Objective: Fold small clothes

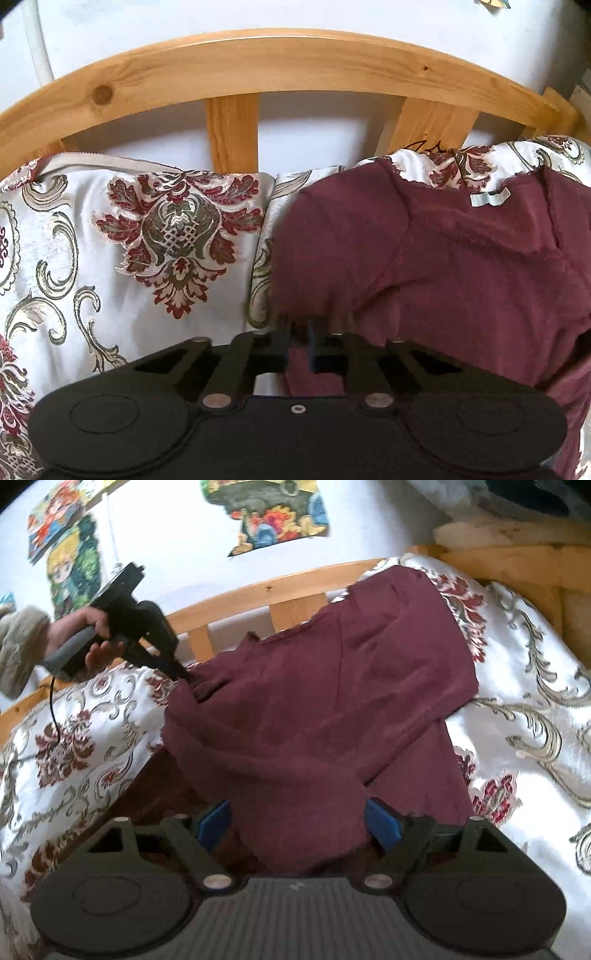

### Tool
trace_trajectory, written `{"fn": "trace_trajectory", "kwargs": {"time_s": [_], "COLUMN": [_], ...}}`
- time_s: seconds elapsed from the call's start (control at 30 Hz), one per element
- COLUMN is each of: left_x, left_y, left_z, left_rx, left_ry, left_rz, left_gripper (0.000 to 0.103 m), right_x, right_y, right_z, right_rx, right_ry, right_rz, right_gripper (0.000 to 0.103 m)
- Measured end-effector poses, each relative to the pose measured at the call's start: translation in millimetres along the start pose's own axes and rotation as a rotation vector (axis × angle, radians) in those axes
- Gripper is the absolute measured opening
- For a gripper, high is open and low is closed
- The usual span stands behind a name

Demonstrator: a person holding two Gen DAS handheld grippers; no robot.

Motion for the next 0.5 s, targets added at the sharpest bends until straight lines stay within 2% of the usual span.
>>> {"fn": "trace_trajectory", "kwargs": {"time_s": [0.1, 0.17, 0.23, 0.33, 0.43, 0.5], "left_x": [2.6, 4.2, 5.6, 0.4, -10.6, -19.6], "left_y": [-2.8, -5.6, -8.2, -10.1, -11.3, -11.5], "left_z": [1.5, -0.3, -3.5, -11.0, -20.4, -24.6], "left_rx": [0.016, 0.023, 0.026, 0.035, 0.082, 0.104], "left_ry": [0.009, 0.020, -0.004, -0.017, 0.001, 0.027], "left_rz": [0.008, 0.013, 0.024, 0.025, 0.000, -0.022], "left_gripper": [0.005, 0.011, 0.033, 0.051, 0.054, 0.050], "right_x": [-0.9, -0.2, 1.2, 1.2, -0.1, 0.1], "right_y": [0.7, 1.5, 1.7, 0.9, 0.3, 0.1], "right_z": [3.3, 3.1, 2.4, 2.4, 2.3, 2.6], "right_rx": [-0.022, -0.020, -0.019, -0.021, -0.029, -0.037], "right_ry": [-0.002, 0.000, 0.001, 0.006, 0.007, 0.006], "right_rz": [0.007, 0.009, 0.014, 0.012, 0.010, 0.014], "right_gripper": [0.084, 0.084, 0.084, 0.084, 0.087, 0.088]}}
Point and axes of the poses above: each gripper's, at about its wrist camera, not at the fingertips, and x roughly against the way its jaws point, z to its right, y to its underside, the point moved 1 cm from there along -x, roughly the way its jaws point, and after that the axes turned 15 degrees about -y, right-handed, at the moved point
